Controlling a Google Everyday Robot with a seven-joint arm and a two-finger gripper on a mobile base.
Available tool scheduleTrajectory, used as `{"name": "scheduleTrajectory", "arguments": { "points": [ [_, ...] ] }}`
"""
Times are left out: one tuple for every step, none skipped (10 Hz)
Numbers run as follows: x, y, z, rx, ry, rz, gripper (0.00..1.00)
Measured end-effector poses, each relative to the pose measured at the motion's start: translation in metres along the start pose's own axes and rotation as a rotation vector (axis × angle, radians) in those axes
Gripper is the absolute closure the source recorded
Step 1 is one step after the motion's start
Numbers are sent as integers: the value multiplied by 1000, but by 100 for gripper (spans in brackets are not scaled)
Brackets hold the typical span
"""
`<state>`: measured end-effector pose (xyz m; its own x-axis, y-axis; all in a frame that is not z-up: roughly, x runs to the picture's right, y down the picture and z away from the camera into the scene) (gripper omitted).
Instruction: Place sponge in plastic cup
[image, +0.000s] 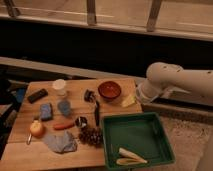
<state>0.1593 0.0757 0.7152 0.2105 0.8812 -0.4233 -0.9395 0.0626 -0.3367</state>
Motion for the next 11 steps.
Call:
{"name": "scheduleTrajectory", "arguments": {
  "points": [
    [0, 0, 0, 0, 0, 0, 26],
    [0, 0, 0, 0, 0, 0, 26],
    [0, 0, 0, 0, 0, 0, 26],
    [0, 0, 0, 0, 0, 0, 26],
    [0, 0, 0, 0, 0, 0, 26],
    [0, 0, 0, 0, 0, 0, 26],
    [0, 0, 0, 0, 0, 0, 26],
    [0, 0, 0, 0, 0, 0, 26],
    [0, 0, 0, 0, -1, 0, 26],
    [-1, 1, -1, -1, 1, -4, 26],
    [-1, 3, -2, -1, 4, -24, 26]
  ]
}}
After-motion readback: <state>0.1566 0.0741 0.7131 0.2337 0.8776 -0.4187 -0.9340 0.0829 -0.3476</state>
